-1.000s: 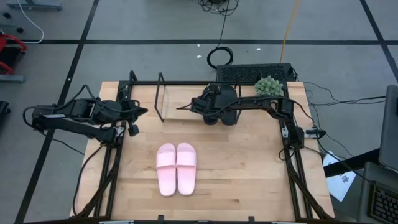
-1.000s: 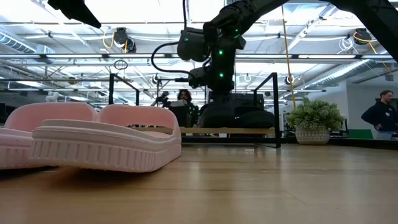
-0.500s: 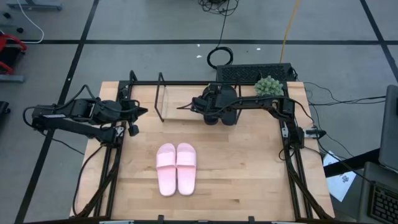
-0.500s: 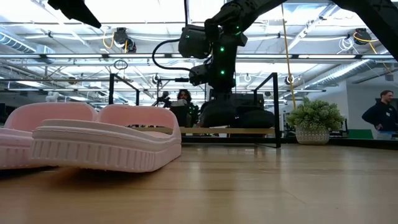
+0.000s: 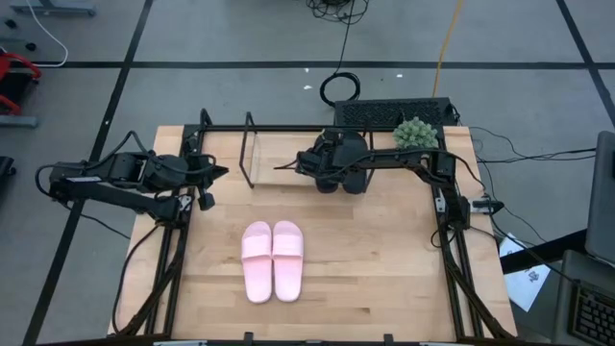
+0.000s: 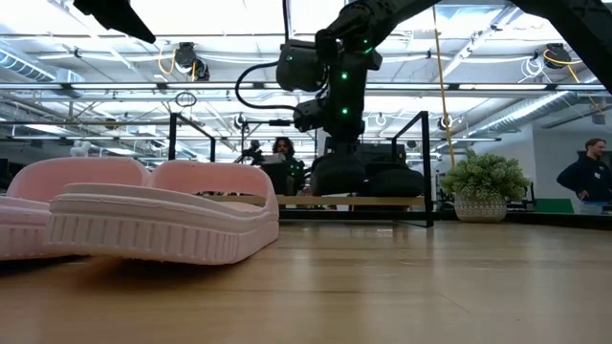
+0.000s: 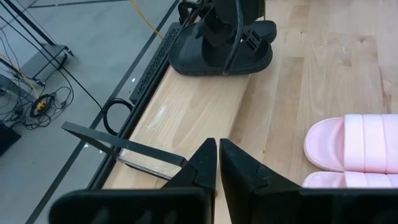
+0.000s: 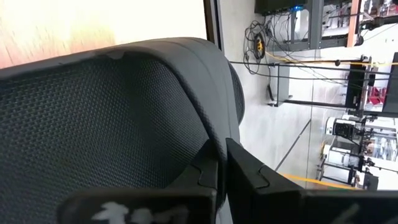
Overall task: Pick and place slides into the shelf
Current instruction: Put the left black slide on the shelf
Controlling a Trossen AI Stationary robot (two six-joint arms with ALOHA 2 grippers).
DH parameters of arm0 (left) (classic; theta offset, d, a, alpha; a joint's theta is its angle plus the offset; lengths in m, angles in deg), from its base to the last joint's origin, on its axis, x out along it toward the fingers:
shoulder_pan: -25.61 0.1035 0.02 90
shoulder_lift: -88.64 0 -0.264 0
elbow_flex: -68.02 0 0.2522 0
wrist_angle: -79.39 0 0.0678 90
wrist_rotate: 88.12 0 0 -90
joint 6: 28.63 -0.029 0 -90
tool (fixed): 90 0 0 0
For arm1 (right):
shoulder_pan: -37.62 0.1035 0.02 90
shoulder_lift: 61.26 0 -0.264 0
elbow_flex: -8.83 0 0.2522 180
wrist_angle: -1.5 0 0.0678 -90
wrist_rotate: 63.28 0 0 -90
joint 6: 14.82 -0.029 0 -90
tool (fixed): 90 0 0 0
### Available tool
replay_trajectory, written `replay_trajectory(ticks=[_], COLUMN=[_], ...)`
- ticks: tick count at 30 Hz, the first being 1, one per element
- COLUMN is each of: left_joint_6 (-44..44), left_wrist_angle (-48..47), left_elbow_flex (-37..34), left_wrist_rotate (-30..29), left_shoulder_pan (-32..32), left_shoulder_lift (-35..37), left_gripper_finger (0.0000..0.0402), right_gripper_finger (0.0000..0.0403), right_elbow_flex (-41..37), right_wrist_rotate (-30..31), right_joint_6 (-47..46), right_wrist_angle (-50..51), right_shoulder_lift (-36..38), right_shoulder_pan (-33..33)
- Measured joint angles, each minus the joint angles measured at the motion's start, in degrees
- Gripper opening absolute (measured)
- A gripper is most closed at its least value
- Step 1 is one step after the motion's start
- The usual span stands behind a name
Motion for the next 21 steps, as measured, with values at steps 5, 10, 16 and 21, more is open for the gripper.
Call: replay_trajectory(ticks=[5,10,16,21], left_joint_6=[-0.6,-0.9,-1.0,-1.1], left_wrist_angle=[0.0,0.0,0.0,0.0], left_elbow_flex=[0.0,0.0,0.0,0.0], left_wrist_rotate=[0.0,0.0,0.0,0.0], left_shoulder_pan=[0.0,0.0,0.0,0.0], left_shoulder_lift=[0.0,0.0,0.0,0.0], left_gripper_finger=[0.0024,0.0024,0.0024,0.0024], right_gripper_finger=[0.0,0.0003,0.0019,0.0025], right_elbow_flex=[0.0,0.0,0.0,0.0], right_wrist_rotate=[-0.1,-0.3,-3.2,-3.3], right_joint_6=[-1.1,-1.2,-1.6,-1.3], right_wrist_angle=[0.7,0.6,0.6,0.6], right_shoulder_lift=[0.0,0.0,0.0,0.0], right_shoulder_pan=[0.0,0.0,0.1,0.5])
